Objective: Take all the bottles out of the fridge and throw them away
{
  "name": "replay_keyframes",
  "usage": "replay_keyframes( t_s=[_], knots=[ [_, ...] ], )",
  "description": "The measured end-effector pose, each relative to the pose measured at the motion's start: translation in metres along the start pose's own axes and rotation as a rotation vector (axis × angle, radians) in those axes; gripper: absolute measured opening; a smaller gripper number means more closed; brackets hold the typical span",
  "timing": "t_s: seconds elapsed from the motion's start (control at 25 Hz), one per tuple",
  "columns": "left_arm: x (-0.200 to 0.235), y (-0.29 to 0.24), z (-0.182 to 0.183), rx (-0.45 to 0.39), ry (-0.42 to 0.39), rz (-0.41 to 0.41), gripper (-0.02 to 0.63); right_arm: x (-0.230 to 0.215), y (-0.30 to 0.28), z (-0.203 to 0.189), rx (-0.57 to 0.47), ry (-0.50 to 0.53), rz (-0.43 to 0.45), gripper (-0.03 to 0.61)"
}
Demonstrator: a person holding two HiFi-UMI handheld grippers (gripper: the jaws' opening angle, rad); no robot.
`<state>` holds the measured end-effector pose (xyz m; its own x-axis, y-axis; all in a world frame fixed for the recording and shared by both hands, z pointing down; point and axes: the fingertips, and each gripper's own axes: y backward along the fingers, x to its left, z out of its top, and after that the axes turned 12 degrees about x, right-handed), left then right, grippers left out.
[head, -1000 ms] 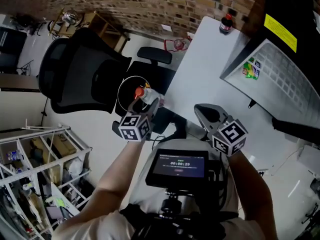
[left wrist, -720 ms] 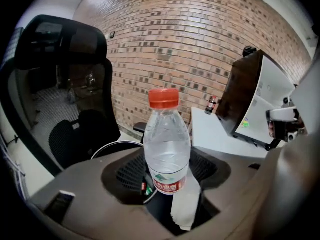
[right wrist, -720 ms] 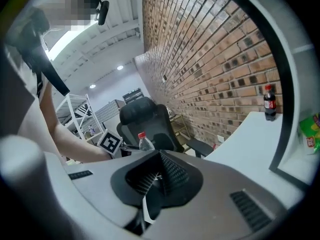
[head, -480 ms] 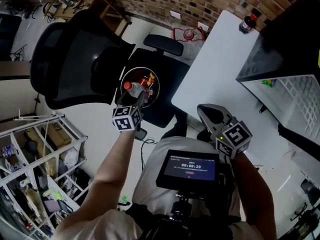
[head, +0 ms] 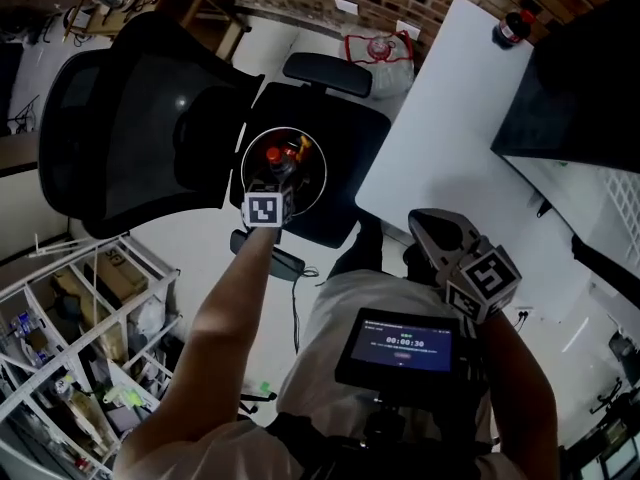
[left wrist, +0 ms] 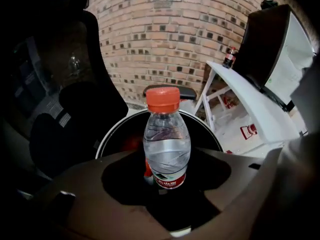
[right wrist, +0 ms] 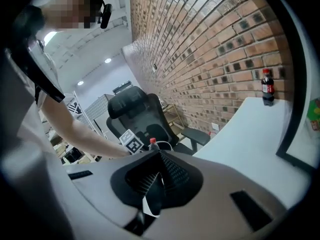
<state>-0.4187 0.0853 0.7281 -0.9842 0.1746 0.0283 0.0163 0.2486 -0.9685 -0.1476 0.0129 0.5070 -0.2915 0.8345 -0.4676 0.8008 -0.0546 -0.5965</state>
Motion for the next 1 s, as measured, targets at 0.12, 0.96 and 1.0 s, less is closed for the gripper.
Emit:
replay_keyframes(
  t_s=[0.12, 0.96, 1.0],
  knots=[
    [-0.001, -0.016, -0.006, 0.068, -0.059, 0.007, 0.284, -0.002, -0.003, -0.002, -0.007, -0.008, -0.017, 0.005],
    [0.003, -0.097, -0.067, 0.572, -0.226, -0.025, 0.307, 0.003, -0.011, -0.029, 0.064, -0.079, -0.053, 0.005],
    [0.003, -0.098, -0.066, 0.565, -0.232, -0.024, 0.314, 0.005, -0.010, -0.030, 0.074, -0.082, -0.047, 0.005]
  ],
)
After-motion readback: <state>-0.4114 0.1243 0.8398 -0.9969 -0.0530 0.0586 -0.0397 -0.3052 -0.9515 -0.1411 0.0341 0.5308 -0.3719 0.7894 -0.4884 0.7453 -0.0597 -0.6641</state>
